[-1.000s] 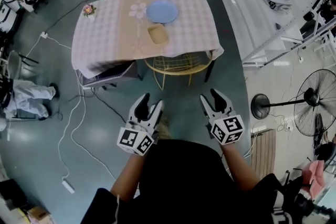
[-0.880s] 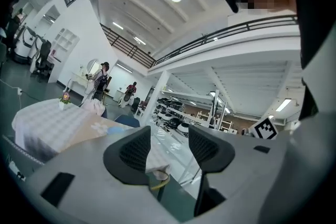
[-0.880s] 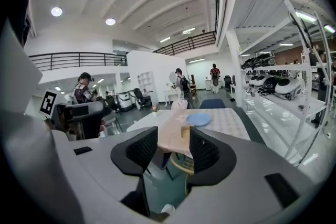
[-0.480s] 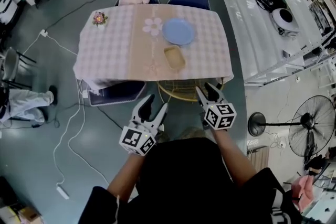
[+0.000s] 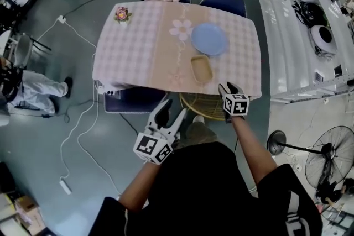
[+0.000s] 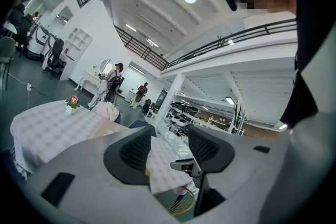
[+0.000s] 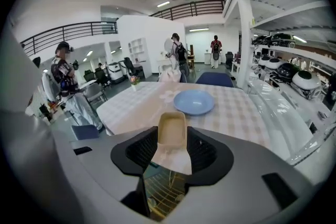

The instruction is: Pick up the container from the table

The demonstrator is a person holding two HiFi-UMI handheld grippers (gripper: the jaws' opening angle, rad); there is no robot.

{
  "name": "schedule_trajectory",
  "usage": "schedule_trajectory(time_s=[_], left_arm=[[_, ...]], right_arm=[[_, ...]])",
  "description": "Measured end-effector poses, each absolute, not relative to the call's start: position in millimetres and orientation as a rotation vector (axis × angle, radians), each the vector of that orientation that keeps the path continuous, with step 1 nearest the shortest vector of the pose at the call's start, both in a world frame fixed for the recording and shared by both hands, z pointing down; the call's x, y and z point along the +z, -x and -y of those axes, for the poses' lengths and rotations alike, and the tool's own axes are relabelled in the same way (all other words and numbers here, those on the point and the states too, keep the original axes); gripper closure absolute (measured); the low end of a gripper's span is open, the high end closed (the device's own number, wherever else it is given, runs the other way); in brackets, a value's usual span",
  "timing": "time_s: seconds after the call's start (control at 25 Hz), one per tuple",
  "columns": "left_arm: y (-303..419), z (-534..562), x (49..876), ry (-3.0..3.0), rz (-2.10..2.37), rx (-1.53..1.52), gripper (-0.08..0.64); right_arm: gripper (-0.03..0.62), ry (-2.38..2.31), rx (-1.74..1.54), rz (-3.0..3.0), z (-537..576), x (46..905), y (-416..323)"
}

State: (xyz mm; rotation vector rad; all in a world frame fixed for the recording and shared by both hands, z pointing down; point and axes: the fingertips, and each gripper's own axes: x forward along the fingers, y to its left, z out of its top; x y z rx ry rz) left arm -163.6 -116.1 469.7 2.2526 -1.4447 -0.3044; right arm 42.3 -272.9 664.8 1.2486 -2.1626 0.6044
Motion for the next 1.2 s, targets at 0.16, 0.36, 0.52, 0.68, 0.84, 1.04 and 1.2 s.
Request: schedule_trajectory(time_s=[0.16,0.36,0.52,0.68,0.84,1.04,1.2], left_arm=[[161.3,137.7,472.8,-2.212,1.479,-0.252,0.357],[151.4,163.5,486.7,-2.145,1.516,-0.202,0.359],[144.7,182.2,491.6,-2.094,1.565,-0.161,0.362],[149.5,201.7,499.3,-2.014,1.637,-0.159,0.362],[150.0,210.0,503.7,-1.979,1.674,-0.152,0.362],[148.6,219.3,508.2,-1.973,1.679,-0.156,0.364],[146.3,225.8,501.4,-2.01,1.652,-0.166,0.365]], right_arm=[[0.431,-1.159,0.641,2.145,307.3,702.4,-31.0],[0.431,-1.016,0.641,2.113,342.0,764.2,-8.6],[0.431,-0.959,0.698,2.038,362.3,817.2,-5.3],[0.431,-0.921,0.713,1.994,378.5,845.6,-1.7],[0.494,-0.9,0.743,1.968,379.1,864.2,-0.8],[0.552,-0.916,0.738,1.986,383.6,863.0,7.6],[0.578,-0.934,0.737,2.043,386.9,836.2,11.5]])
